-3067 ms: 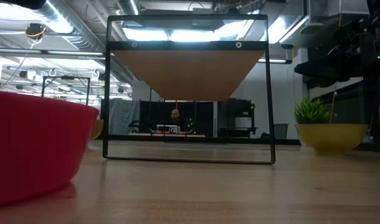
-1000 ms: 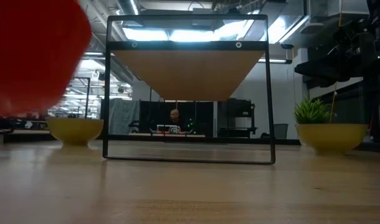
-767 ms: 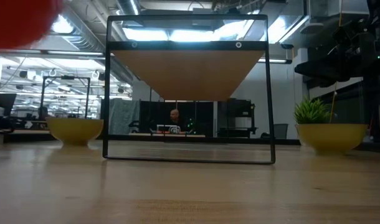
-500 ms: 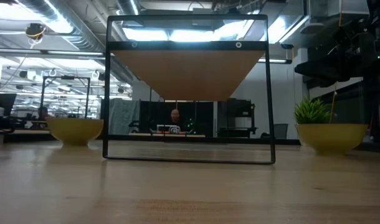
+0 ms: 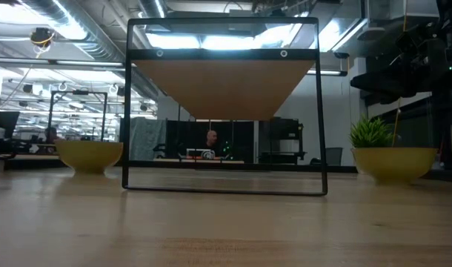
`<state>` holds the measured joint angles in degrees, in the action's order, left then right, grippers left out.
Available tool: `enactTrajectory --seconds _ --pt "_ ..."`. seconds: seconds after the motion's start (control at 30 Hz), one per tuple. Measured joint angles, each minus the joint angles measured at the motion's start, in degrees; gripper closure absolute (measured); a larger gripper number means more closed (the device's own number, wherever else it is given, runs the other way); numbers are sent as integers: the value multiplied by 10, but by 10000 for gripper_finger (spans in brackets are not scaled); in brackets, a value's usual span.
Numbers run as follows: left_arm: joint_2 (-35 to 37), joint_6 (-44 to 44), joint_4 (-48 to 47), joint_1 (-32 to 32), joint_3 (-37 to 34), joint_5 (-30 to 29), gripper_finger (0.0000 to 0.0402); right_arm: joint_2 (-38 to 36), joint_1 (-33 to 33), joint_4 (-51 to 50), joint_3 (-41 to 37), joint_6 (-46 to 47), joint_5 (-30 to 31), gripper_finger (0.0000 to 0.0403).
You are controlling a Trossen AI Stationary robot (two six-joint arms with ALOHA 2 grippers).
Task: Pick & Place Mini bowls
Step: Stack the red bowl on top of the red bowls on the shelf
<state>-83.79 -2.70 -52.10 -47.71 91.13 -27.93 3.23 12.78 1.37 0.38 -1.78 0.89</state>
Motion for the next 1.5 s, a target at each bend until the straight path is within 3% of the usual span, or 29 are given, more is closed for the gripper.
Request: enactTrajectory --seconds 0.5,0.8,1.13,1.5 --pt "9 16 21 146 0 7 398 0 0 0 0 0 0 328" --pt "9 39 132 216 0 6 398 0 0 0 0 0 0 328" --pt "9 40 169 339 0 -17 398 0 0 0 0 0 0 328" --pt "-2 42 295 454 1 -42 398 0 0 0 0 0 0 328"
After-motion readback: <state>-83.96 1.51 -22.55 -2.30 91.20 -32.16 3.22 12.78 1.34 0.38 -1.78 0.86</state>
